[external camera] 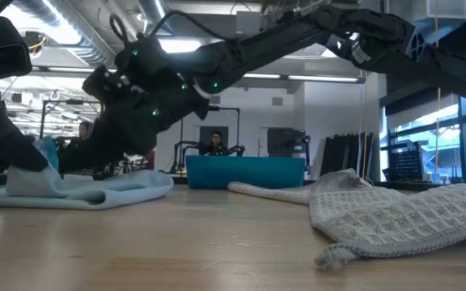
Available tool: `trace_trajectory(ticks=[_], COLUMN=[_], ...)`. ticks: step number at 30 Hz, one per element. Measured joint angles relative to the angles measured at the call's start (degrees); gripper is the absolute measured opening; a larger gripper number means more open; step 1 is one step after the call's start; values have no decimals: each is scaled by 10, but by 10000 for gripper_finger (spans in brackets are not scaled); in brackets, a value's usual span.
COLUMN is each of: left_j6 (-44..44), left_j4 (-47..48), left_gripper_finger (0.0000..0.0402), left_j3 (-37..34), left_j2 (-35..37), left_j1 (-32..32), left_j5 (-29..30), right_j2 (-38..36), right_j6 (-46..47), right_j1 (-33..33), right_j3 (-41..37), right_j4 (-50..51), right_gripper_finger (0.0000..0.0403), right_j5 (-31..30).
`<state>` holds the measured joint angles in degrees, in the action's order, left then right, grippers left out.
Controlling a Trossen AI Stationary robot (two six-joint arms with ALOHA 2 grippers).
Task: Fold microfiber towels
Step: Fold the light blue towel
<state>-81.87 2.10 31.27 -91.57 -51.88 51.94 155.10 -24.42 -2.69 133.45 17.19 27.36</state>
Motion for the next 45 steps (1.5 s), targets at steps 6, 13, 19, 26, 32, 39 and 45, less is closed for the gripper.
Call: trace_trajectory(ticks=[6,13,19,26,32,39,45], left_j6=[35,41,57,57,45,39,28], left_j4=[-10,-12,-10,-12,-11,-9,-11], left_gripper_finger=[0,0,0,0,0,0,0], left_j3=[0,0,0,1,1,1,1], left_j2=[0,0,1,2,2,1,2], left_j1=[-2,-3,-6,-12,-26,-36,-37], left_j5=[-54,-103,-146,-163,-164,-165,-167], right_j2=[21,29,26,25,28,31,30], right_j6=[1,0,17,14,14,14,-22], right_j1=[7,5,-3,-3,-2,10,23], right_j3=[1,1,4,5,1,-1,0], right_j4=[-31,-18,52,108,79,30,30], right_gripper_finger=[181,181,182,182,182,181,181], right_j5=[8,-27,-20,23,93,108,50])
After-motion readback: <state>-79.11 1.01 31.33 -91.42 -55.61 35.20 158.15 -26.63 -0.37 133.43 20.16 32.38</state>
